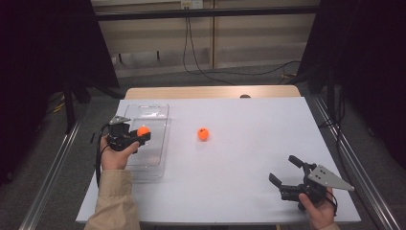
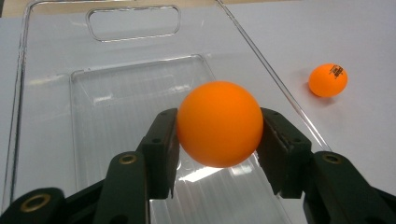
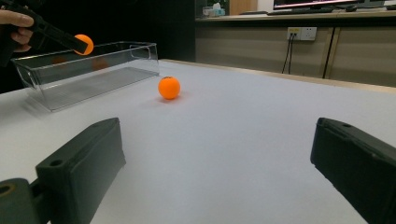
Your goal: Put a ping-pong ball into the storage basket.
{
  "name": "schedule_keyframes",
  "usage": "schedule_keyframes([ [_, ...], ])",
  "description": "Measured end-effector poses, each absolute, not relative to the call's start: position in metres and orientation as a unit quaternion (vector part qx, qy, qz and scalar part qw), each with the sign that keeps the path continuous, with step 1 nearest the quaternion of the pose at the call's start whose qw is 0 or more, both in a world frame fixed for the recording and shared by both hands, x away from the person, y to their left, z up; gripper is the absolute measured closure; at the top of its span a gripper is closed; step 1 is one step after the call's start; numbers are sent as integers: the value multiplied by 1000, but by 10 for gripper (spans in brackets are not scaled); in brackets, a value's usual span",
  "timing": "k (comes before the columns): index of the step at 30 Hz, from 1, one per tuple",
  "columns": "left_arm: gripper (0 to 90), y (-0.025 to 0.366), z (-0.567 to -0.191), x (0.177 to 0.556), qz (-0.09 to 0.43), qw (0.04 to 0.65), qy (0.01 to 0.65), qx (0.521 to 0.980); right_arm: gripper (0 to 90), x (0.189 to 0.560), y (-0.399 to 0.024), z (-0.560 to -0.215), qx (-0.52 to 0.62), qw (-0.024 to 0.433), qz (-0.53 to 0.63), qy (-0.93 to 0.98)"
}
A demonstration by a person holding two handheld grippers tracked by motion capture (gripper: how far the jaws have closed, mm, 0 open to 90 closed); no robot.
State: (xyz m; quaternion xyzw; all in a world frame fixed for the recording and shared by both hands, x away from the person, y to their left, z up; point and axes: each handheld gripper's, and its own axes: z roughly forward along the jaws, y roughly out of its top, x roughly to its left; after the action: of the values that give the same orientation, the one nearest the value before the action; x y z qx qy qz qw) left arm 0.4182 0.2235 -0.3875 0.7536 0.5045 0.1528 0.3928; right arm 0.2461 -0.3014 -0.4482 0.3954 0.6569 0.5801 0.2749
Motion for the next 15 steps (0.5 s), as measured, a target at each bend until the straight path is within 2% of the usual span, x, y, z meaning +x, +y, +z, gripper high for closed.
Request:
schedule_keyframes([
  [8, 502, 225, -389, 418, 159, 389, 508, 752, 21, 246, -302, -448, 395, 275, 581, 657],
  [15, 439, 223, -388, 418, 165, 388, 509, 750, 21, 246, -302, -448, 395, 275, 581, 657],
])
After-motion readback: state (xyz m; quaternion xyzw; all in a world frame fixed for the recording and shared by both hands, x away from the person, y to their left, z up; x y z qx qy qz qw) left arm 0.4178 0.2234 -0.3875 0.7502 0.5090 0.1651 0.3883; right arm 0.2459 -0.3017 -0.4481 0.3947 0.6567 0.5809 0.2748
